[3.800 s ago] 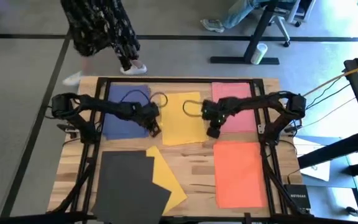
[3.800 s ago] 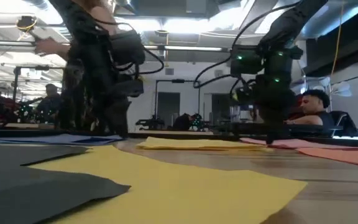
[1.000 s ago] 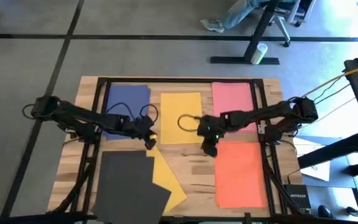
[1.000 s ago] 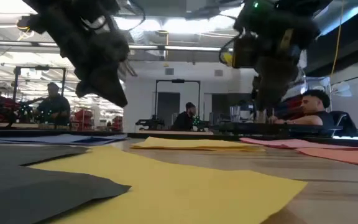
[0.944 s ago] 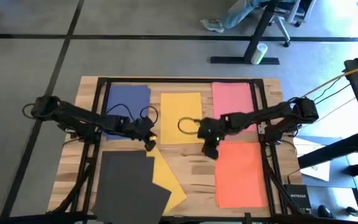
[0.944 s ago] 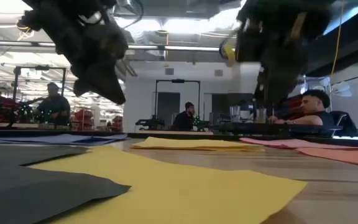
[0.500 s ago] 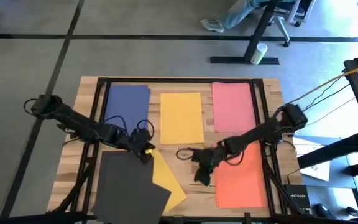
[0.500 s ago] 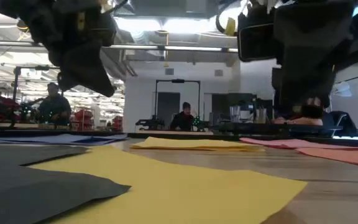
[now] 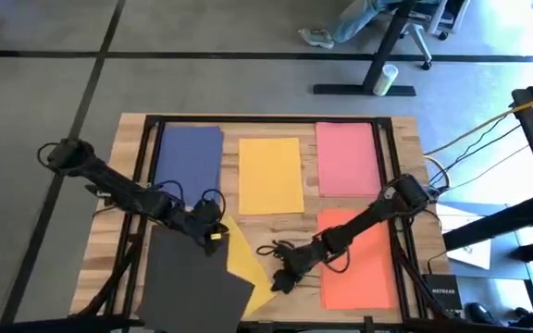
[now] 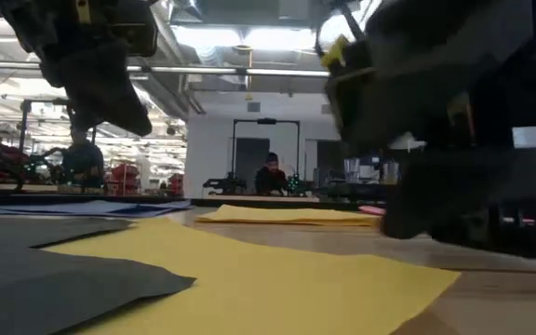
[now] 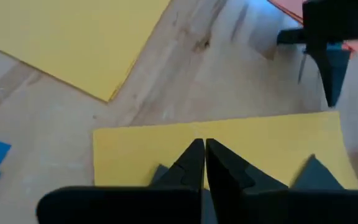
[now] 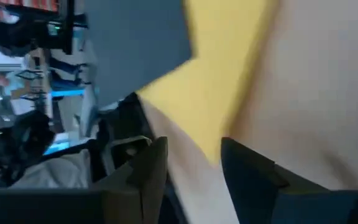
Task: Organize paper
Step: Stack the yellow paper on top of the top yellow paper
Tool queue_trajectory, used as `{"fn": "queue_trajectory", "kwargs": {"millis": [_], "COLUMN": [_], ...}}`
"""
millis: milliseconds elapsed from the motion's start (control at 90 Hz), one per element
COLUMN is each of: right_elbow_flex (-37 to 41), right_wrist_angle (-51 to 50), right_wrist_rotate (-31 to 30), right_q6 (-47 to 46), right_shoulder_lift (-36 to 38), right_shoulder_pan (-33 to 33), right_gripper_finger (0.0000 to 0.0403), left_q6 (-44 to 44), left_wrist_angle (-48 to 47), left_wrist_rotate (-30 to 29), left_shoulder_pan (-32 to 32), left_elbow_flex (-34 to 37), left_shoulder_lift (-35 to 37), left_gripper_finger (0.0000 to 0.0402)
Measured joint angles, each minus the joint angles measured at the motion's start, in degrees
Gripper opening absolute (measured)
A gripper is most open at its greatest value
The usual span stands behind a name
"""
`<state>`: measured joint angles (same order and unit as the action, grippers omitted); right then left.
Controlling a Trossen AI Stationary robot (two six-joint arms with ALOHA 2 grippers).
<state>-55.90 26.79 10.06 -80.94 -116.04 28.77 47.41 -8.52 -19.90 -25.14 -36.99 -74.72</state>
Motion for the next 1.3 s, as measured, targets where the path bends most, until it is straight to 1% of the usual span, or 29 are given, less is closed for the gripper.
{"fn": "queue_trajectory", "kwargs": {"millis": [133,356,556,789,1022,1300], "right_elbow_flex": [-3.33,-4.77,-7.3,-9.78,-13.07,-15.87], "right_wrist_angle": [-0.66,-4.5,-16.8,-20.67,-28.0,-29.79], "right_wrist_rotate": [-0.06,-0.23,1.52,4.03,4.73,6.05], "right_q6": [-3.06,-3.2,-2.81,-1.5,1.13,2.74], "right_shoulder_lift": [-2.38,-2.06,-1.71,-1.73,-1.78,-1.82], "right_shoulder_pan": [0.58,1.28,1.63,2.06,2.06,2.04], "right_gripper_finger": [0.0139,0.0139,0.0138,0.0138,0.0138,0.0138], "left_q6": [-0.03,-0.01,-0.01,0.14,0.16,0.16], "left_wrist_angle": [0.05,0.06,0.1,0.12,0.14,0.14], "left_wrist_rotate": [0.0,0.01,-0.24,-0.44,-0.52,-0.51], "left_shoulder_pan": [-1.08,-2.41,-2.67,-2.65,-2.65,-2.65], "left_elbow_flex": [0.0,0.02,0.02,0.02,0.02,0.02], "left_shoulder_lift": [0.0,0.0,0.0,0.0,0.0,0.0], "left_gripper_finger": [0.0,0.0,0.0,0.0,0.0,0.0]}}
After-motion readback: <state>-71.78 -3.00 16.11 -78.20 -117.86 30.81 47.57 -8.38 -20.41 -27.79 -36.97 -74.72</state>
